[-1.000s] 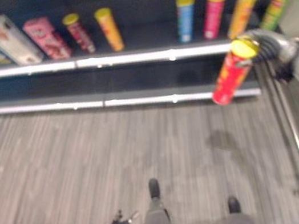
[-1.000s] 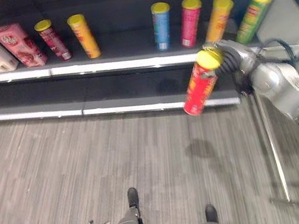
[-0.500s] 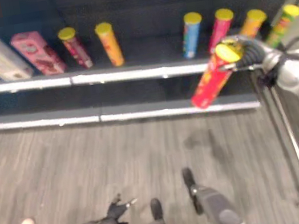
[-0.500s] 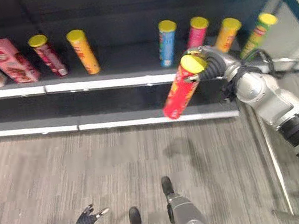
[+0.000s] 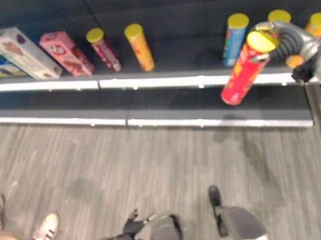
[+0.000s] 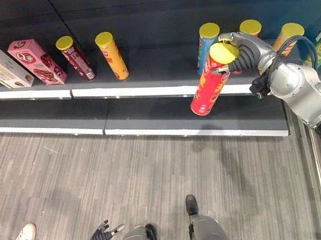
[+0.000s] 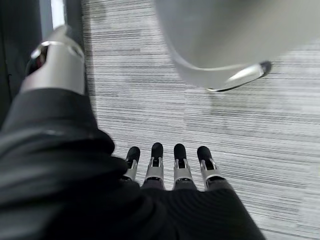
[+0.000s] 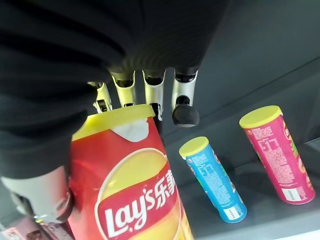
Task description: Put the goods on the table back onto the shelves and tidy them up.
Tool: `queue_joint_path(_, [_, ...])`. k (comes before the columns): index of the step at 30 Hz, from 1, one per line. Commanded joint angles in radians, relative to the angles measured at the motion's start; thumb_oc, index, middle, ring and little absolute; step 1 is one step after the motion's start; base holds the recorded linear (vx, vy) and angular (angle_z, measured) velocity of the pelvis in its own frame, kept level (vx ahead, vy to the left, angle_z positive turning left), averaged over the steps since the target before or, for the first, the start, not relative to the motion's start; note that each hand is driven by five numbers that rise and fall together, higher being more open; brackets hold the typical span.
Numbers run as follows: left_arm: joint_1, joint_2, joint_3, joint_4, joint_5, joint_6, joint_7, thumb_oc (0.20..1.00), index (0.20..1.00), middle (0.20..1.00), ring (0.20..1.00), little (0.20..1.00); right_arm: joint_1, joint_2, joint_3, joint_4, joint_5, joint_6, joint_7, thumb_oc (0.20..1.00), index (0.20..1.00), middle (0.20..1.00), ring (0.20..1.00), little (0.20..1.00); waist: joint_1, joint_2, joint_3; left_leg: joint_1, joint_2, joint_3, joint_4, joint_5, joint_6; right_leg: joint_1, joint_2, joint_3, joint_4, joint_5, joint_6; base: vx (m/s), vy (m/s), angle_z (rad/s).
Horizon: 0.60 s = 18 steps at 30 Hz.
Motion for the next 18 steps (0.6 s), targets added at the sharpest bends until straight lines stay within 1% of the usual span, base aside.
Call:
queue_joint_path(1, [0.064,0.029,-0.032,0.045,0.083,0.018,0.032,1.000,1.000,1.000,1.000,1.000,0.045,0.009,-0.052,-0.035,0.004,-0.033,-0.031,0.200,0.200,0.200,0.200,0.200,0.068,0.016,-0.086,-0.033,0.037,-0.101,-0.131,0.159,-0.038,0.124,-0.130,0.049,0.087,-0.194,0.226,0.50,0.474,0.15])
queue_joint_path(2, [0.061,0.032,-0.032,0.055,0.089,0.018,0.031,1.000,1.000,1.000,1.000,1.000,0.038,0.006,-0.050,-0.038,-0.003,-0.030,-0.026,0.200,0.200,0.200,0.200,0.200,0.064,0.023,-0.094,-0.019,0.038,-0.098,-0.139,0.128,-0.033,0.134,-0.146,0.057,0.086,-0.195,0.237,0.49,0.483,-0.23])
queue_joint_path(3, [0.054,0.037,-0.033,0.058,0.106,0.022,0.032,1.000,1.000,1.000,1.000,1.000,0.052,0.014,-0.056,-0.032,-0.019,-0.026,-0.022,0.200,0.200,0.200,0.200,0.200,0.063,0.035,-0.103,-0.011,0.036,-0.076,-0.113,0.108,-0.029,0.146,-0.170,0.055,0.085,-0.187,0.255,0.26,0.259,-0.65])
queue_joint_path(4, [0.054,0.038,-0.034,0.058,0.106,0.022,0.032,1.000,1.000,1.000,1.000,1.000,0.055,0.014,-0.059,-0.033,-0.020,-0.026,-0.022,0.200,0.200,0.200,0.200,0.200,0.065,0.033,-0.102,-0.011,0.035,-0.074,-0.109,0.105,-0.028,0.147,-0.172,0.056,0.084,-0.187,0.256,0.33,0.404,-0.67])
queue_joint_path(5, [0.039,0.043,-0.038,0.054,0.119,0.028,0.035,1.000,1.000,1.000,1.000,1.000,0.064,0.035,-0.063,-0.039,-0.034,-0.017,-0.017,0.200,0.200,0.200,0.200,0.200,0.064,0.030,-0.107,-0.006,0.006,-0.057,-0.065,0.066,-0.011,0.145,-0.234,0.069,0.089,-0.145,0.282,0.29,0.408,-0.75])
queue_joint_path(6, [0.021,0.050,-0.048,0.053,0.130,0.024,0.036,1.000,1.000,1.000,1.000,1.000,0.076,0.054,-0.075,-0.035,-0.034,-0.013,-0.017,0.200,0.200,0.200,0.200,0.200,0.064,0.017,-0.106,-0.006,-0.013,-0.037,-0.041,0.038,0.006,0.131,-0.269,0.080,0.095,-0.122,0.291,0.36,0.513,-0.85])
queue_joint_path(8, [0.006,0.065,-0.042,0.056,0.142,0.028,0.044,1.000,1.000,1.000,1.000,1.000,0.073,0.079,-0.068,-0.031,-0.039,-0.006,-0.013,0.200,0.200,0.200,0.200,0.200,0.061,0.001,-0.109,-0.012,-0.045,-0.008,-0.004,0.000,0.035,0.094,-0.314,0.104,0.108,-0.061,0.298,0.18,0.297,-0.72])
queue_joint_path(10, [0.000,0.074,-0.035,0.060,0.146,0.032,0.049,1.000,1.000,1.000,1.000,1.000,0.081,0.088,-0.079,-0.021,-0.039,-0.002,-0.019,0.200,0.200,0.200,0.200,0.200,0.055,-0.010,-0.112,-0.015,-0.066,0.024,0.016,-0.025,0.059,0.057,-0.342,0.124,0.126,0.005,0.298,0.12,0.238,-0.31])
queue_joint_path(12, [-0.009,0.081,-0.028,0.066,0.148,0.036,0.059,1.000,1.000,1.000,1.000,1.000,0.079,0.102,-0.082,-0.011,-0.044,-0.001,-0.029,0.200,0.200,0.200,0.200,0.200,0.052,-0.014,-0.109,-0.016,-0.085,0.048,0.030,-0.046,0.084,0.025,-0.362,0.117,0.148,0.038,0.295,0.08,0.194,-0.16])
queue_joint_path(14, [-0.016,0.087,-0.012,0.074,0.147,0.041,0.071,1.000,1.000,1.000,1.000,1.000,0.069,0.101,-0.084,0.000,-0.044,-0.002,-0.045,0.200,0.200,0.200,0.200,0.200,0.053,-0.016,-0.106,-0.013,-0.082,0.073,0.030,-0.060,0.092,0.006,-0.359,0.085,0.167,0.039,0.287,0.04,0.096,-0.21])
queue_joint_path(15, [-0.017,0.087,-0.011,0.074,0.147,0.041,0.071,1.000,1.000,1.000,1.000,1.000,0.069,0.101,-0.084,0.001,-0.044,-0.003,-0.045,0.200,0.200,0.200,0.200,0.200,0.053,-0.016,-0.105,-0.013,-0.082,0.073,0.031,-0.060,0.092,0.006,-0.359,0.086,0.167,0.039,0.287,0.03,0.031,-0.20])
queue_joint_path(16, [-0.019,0.087,-0.012,0.079,0.153,0.044,0.075,1.000,1.000,1.000,1.000,1.000,0.061,0.098,-0.082,0.011,-0.046,0.000,-0.047,0.200,0.200,0.200,0.200,0.200,0.051,-0.020,-0.101,-0.010,-0.078,0.081,0.030,-0.064,0.095,-0.008,-0.340,0.080,0.174,0.030,0.281,0.03,0.015,-0.16])
queue_joint_path(18, [-0.027,0.088,-0.008,0.083,0.147,0.048,0.083,1.000,1.000,1.000,1.000,1.000,0.041,0.096,-0.081,0.013,-0.040,-0.001,-0.058,0.200,0.200,0.200,0.200,0.200,0.041,-0.023,-0.090,0.005,-0.077,0.084,0.017,-0.067,0.101,-0.079,-0.273,0.093,0.179,0.002,0.278,0.02,0.025,-0.17])
